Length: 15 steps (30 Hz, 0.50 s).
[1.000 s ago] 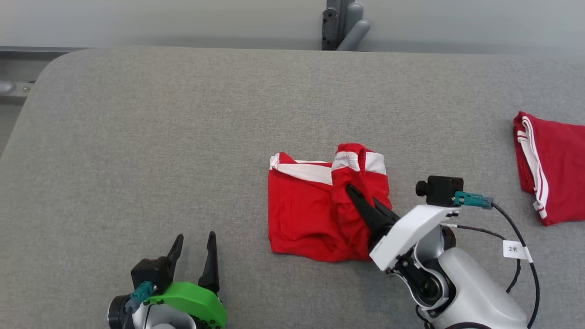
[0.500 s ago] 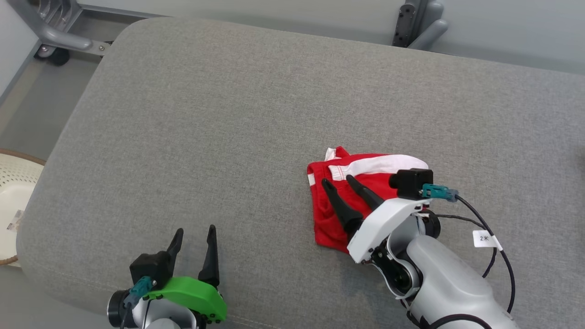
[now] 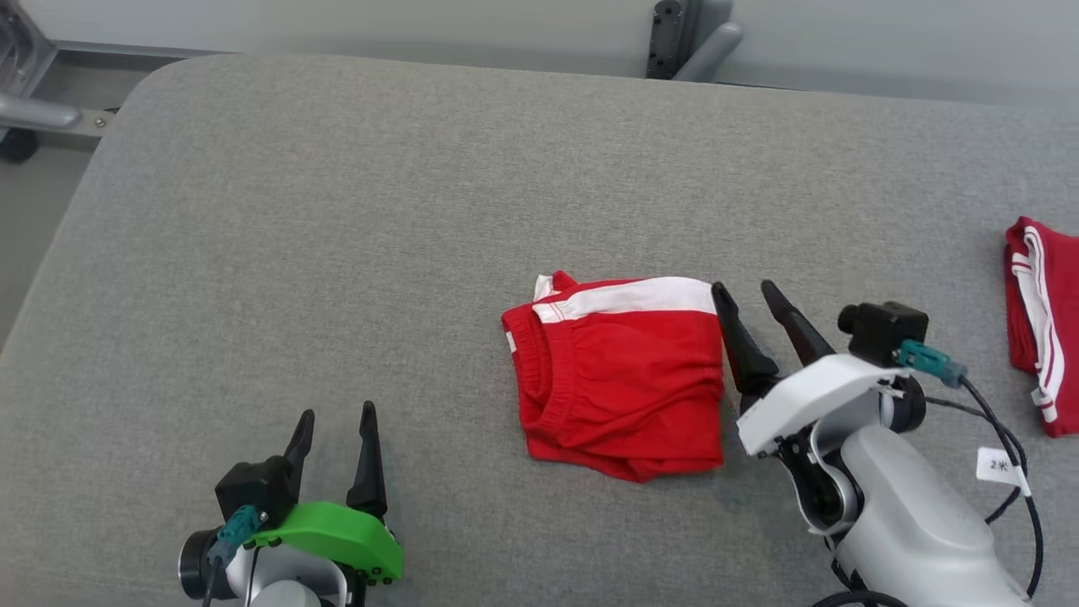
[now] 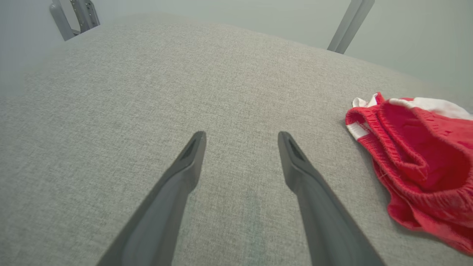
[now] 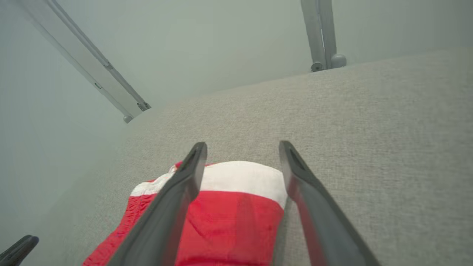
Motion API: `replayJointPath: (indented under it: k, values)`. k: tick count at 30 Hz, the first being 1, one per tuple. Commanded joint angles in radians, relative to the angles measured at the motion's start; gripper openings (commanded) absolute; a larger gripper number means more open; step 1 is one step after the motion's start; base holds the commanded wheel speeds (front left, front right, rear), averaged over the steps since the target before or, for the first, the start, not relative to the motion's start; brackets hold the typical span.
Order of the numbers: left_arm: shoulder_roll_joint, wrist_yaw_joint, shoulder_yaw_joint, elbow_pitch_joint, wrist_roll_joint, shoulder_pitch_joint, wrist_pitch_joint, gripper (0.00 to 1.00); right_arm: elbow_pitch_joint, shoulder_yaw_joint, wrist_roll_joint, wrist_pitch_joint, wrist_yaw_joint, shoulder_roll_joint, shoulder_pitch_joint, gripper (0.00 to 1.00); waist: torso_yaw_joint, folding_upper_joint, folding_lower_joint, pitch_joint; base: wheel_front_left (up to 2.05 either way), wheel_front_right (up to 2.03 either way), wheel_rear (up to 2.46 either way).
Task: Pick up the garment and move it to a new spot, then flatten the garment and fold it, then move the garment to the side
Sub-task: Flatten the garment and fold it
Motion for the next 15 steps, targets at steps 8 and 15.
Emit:
replayJointPath:
  k: [8,15]
  values:
    - [0.004,-0.003,-0.009,-0.003,0.008,0.001,0.001,1.00,0.017,-0.033,-0.014,-0.004,0.000,0.035,0.109,1.00,-0.024,-0.0001,-0.0001,0.004,0.00,0.00,0.00]
    - [0.004,-0.008,-0.001,0.001,0.003,0.004,0.001,1.00,0.090,0.025,0.037,0.020,0.000,0.054,0.095,1.00,0.010,-0.0001,-0.0001,0.009,0.00,0.00,0.00]
